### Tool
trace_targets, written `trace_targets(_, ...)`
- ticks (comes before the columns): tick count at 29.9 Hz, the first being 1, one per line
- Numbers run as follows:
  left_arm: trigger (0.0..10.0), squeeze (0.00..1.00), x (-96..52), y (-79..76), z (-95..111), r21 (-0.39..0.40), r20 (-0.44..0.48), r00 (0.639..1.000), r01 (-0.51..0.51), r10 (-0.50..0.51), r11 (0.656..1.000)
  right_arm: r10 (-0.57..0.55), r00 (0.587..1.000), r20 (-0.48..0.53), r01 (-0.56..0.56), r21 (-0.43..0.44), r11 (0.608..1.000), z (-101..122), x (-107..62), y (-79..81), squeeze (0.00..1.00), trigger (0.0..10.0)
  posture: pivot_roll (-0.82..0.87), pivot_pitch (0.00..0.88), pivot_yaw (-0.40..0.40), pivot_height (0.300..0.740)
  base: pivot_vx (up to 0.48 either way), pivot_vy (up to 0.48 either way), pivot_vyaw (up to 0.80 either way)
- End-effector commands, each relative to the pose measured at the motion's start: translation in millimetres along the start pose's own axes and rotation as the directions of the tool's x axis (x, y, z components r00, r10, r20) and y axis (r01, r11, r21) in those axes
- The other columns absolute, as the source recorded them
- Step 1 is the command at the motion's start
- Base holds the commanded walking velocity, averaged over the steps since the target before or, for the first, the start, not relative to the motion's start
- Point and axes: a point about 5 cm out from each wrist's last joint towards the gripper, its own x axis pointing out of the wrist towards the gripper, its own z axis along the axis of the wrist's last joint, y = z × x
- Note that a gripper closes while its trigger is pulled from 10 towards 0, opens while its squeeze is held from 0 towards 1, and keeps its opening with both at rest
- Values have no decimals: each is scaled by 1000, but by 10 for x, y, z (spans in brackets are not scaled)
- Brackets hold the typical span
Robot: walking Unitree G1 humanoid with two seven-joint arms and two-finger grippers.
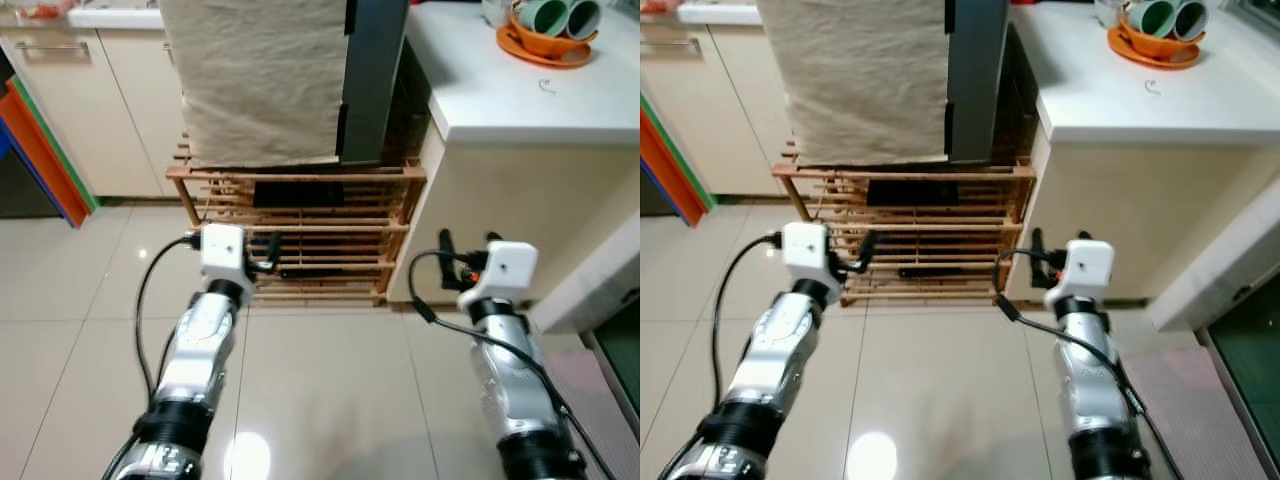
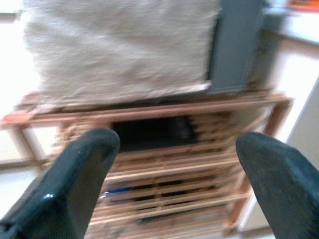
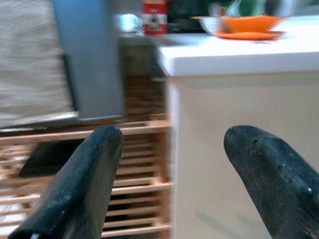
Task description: Restocking fridge
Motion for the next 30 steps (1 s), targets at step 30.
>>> trace_targets(30, 10000, 0, 106, -298, 33, 37, -12, 987, 160, -159, 986, 1, 1000, -15, -2, -33, 999, 37, 49, -115, 0, 10000, -103, 0, 6, 740, 190, 268, -283)
